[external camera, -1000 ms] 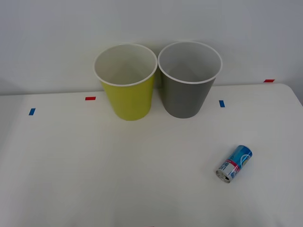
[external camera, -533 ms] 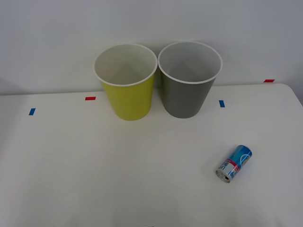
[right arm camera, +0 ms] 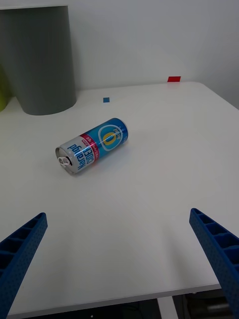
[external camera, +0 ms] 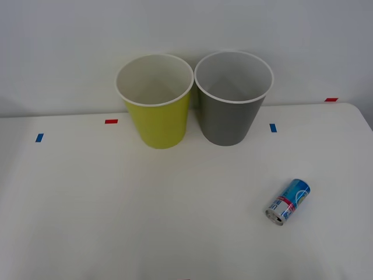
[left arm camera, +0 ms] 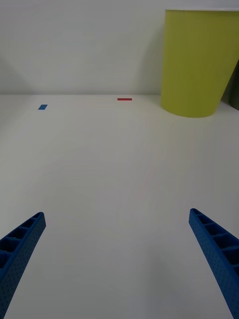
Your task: Put cans in the gray bin and PET bottles in the light green bin.
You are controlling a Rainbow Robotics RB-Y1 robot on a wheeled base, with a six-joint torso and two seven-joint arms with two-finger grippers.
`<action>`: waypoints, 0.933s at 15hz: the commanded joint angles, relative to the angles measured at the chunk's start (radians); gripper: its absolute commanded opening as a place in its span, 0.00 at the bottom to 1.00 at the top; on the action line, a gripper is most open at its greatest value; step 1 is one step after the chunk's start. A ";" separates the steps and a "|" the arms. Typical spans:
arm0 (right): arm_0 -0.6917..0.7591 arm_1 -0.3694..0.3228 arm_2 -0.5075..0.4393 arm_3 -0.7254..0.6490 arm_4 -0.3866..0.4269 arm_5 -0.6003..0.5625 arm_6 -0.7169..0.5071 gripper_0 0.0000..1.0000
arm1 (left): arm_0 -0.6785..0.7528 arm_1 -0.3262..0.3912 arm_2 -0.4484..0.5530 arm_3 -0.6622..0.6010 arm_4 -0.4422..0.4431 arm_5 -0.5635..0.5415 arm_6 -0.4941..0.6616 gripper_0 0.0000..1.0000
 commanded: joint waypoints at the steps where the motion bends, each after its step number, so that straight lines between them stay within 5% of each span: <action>1: 0.000 0.000 0.000 0.000 0.000 0.000 0.000 1.00 | 0.000 0.000 0.000 0.000 0.000 0.000 0.000 1.00; 14: 0.000 0.000 0.000 0.000 0.000 0.000 0.000 1.00 | 0.000 0.000 0.000 0.000 0.000 0.000 0.000 1.00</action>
